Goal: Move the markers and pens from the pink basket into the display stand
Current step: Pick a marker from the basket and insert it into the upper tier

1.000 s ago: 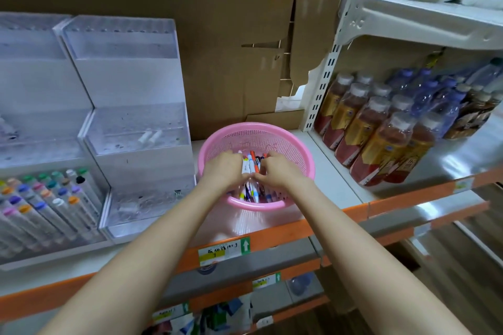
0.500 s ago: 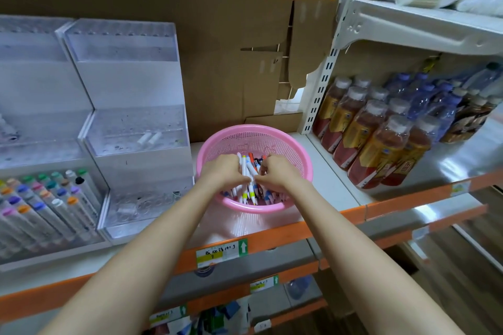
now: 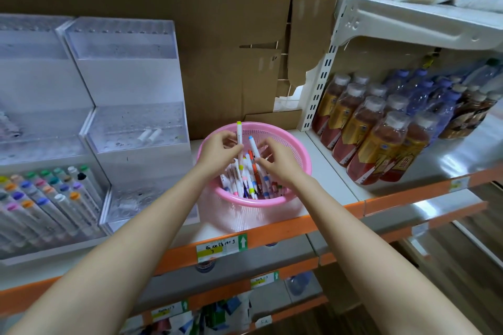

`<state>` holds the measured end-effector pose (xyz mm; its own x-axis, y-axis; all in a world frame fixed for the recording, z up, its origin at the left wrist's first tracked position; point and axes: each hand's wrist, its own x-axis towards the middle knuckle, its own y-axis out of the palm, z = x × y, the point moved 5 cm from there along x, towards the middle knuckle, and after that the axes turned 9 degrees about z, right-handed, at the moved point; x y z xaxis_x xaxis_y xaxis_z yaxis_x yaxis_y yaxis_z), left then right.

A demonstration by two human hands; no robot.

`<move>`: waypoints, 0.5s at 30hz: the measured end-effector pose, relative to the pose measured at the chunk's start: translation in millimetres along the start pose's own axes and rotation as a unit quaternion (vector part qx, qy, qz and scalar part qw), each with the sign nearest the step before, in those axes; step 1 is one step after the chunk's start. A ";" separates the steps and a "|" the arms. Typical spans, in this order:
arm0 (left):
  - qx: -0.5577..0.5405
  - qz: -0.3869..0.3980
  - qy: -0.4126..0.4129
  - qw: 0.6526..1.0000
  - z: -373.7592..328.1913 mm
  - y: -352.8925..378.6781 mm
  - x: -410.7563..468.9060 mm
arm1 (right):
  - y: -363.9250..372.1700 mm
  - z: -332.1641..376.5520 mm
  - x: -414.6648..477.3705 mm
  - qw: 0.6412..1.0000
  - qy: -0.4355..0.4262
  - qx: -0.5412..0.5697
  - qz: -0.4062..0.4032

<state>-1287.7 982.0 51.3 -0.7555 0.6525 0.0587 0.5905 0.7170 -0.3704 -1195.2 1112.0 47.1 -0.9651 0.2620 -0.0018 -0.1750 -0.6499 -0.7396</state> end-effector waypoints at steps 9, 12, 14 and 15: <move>0.021 -0.033 0.104 0.994 -27.6 -14.3 -18.0 | -21.0 25.6 -15.9 0.991 -0.079 0.077 -0.071; 0.066 -0.048 0.161 0.984 -48.9 -20.2 -28.6 | -26.5 43.9 -21.7 0.986 -0.113 0.102 -0.074; 0.077 -0.044 0.185 0.979 -61.2 -25.4 -37.7 | -29.8 58.3 -26.1 0.981 -0.138 0.106 -0.080; 0.070 -0.038 0.191 0.978 -65.6 -29.2 -42.0 | -31.3 64.9 -27.6 0.979 -0.149 0.109 -0.086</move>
<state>-1254.6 949.7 120.4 -0.6191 0.6615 0.4232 0.4721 0.7442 -0.4726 -1175.7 1078.7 114.0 -0.9260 0.1823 0.3305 -0.3461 -0.7594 -0.5509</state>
